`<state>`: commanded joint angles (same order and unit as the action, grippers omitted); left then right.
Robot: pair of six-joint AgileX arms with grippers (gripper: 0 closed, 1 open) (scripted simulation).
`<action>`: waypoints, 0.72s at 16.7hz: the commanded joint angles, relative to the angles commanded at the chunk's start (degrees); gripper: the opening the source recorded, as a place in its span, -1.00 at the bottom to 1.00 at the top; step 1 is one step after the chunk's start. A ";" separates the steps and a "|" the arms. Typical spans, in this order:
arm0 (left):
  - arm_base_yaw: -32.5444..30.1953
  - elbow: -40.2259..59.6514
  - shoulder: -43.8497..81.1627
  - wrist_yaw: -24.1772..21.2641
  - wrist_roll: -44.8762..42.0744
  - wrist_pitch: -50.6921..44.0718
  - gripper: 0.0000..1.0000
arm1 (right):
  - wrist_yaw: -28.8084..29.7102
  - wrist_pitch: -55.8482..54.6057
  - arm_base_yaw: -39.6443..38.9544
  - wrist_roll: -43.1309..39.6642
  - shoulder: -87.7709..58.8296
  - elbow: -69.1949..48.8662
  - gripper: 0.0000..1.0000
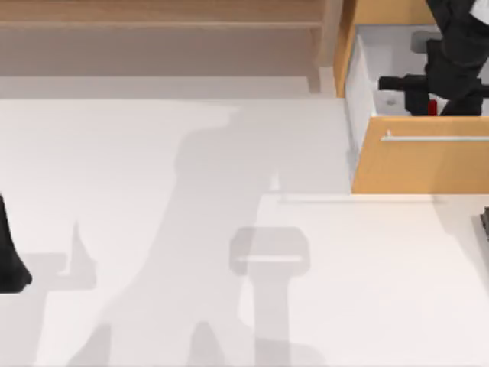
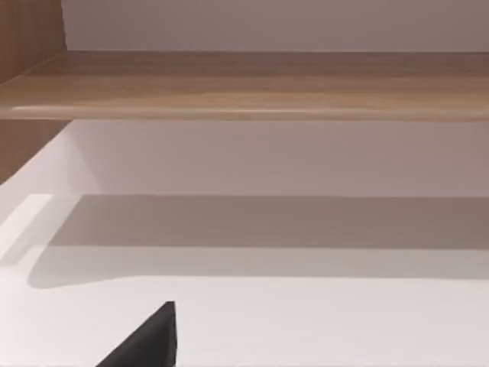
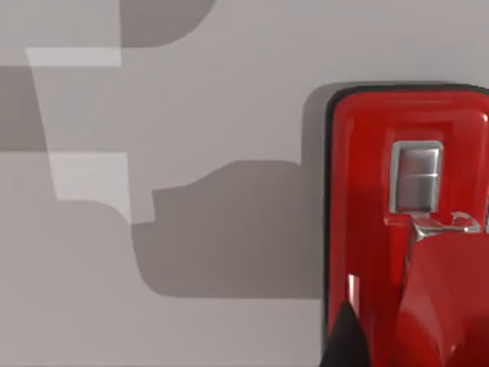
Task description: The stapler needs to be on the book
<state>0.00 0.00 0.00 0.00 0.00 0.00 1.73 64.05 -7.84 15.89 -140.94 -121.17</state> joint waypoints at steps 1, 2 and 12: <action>0.00 0.00 0.00 0.00 0.00 0.00 1.00 | 0.00 0.00 0.00 0.00 0.00 0.00 -1.00; 0.00 0.00 0.00 0.00 0.00 0.00 1.00 | -0.04 0.20 -0.03 0.06 0.47 -0.04 -1.00; 0.00 0.00 0.00 0.00 0.00 0.00 1.00 | -4.90 -0.66 3.91 3.60 19.42 7.96 -1.00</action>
<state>0.00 0.00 0.00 0.00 0.00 0.00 -3.17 63.40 -3.93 19.49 -121.52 -113.21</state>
